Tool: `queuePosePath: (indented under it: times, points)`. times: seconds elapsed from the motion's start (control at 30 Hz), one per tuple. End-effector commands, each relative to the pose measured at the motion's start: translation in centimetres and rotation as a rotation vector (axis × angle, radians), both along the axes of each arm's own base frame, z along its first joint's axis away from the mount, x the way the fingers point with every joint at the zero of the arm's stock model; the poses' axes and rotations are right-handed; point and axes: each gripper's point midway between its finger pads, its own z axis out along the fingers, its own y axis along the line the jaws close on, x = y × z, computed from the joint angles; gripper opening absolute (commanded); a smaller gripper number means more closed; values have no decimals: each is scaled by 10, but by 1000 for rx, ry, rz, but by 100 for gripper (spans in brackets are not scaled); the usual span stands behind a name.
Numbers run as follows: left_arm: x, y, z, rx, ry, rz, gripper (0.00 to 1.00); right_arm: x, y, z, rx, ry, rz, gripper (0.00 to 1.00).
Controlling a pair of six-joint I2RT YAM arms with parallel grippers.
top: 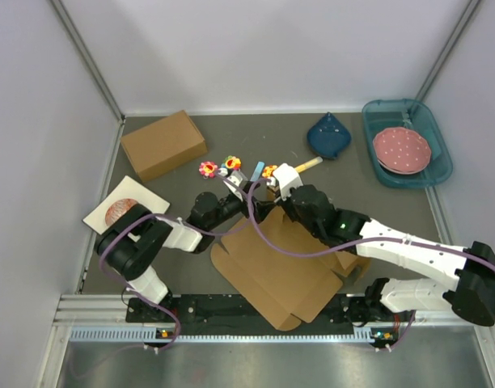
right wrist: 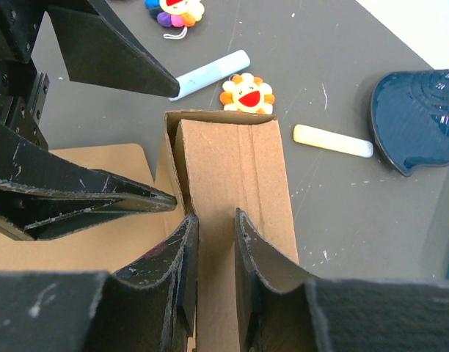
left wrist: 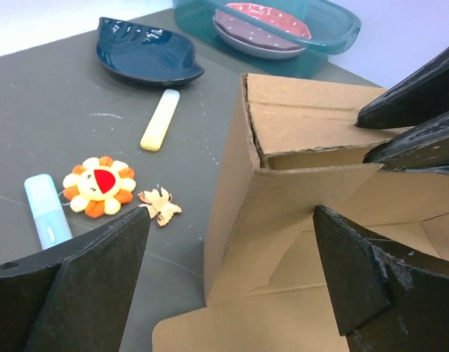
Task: Fold the paper box
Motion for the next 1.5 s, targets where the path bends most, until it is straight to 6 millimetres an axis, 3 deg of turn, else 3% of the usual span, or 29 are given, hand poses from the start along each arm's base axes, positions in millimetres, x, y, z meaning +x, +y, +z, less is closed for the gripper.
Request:
queuePosePath:
  times: [0.0, 0.3, 0.43, 0.57, 0.67, 0.87, 0.9, 0.93, 0.97, 1.23, 1.33, 1.37, 1.47]
  points:
    - [0, -2, 124, -290, -390, -16, 99, -27, 0, -60, -70, 193, 72, 13]
    - [7, -15, 116, -272, -393, -55, 99, -30, 8, -59, -24, 227, 87, 12]
    - [4, -22, 113, -260, -400, -97, 88, -34, 14, -53, 4, 234, 113, 12]
    - [-1, -29, 112, -257, -402, -157, 67, -35, 16, -53, 8, 239, 125, 12]
    - [-2, -32, 112, -262, -396, -177, 57, -36, 17, -54, 8, 244, 134, 12]
    - [-2, -35, 108, -257, -383, -191, 21, -37, 20, -53, 16, 250, 144, 12]
    - [-3, -35, 107, -254, -386, -196, 8, -38, 20, -53, 19, 254, 146, 12]
    - [-4, -35, 106, -252, -387, -198, 1, -38, 20, -52, 21, 252, 149, 12]
    - [-3, -35, 106, -252, -387, -195, 0, -38, 21, -50, 26, 251, 150, 12]
    - [-4, -33, 106, -252, -382, -187, 3, -38, 21, -48, 29, 247, 151, 12]
    - [-2, -32, 107, -262, -373, -176, 41, -38, 22, -47, 34, 251, 155, 12]
    - [0, -32, 106, -264, -365, -170, 61, -39, 23, -48, 32, 254, 157, 12]
    - [2, -34, 97, -262, -335, -172, 71, -40, 24, -49, 33, 260, 162, 12]
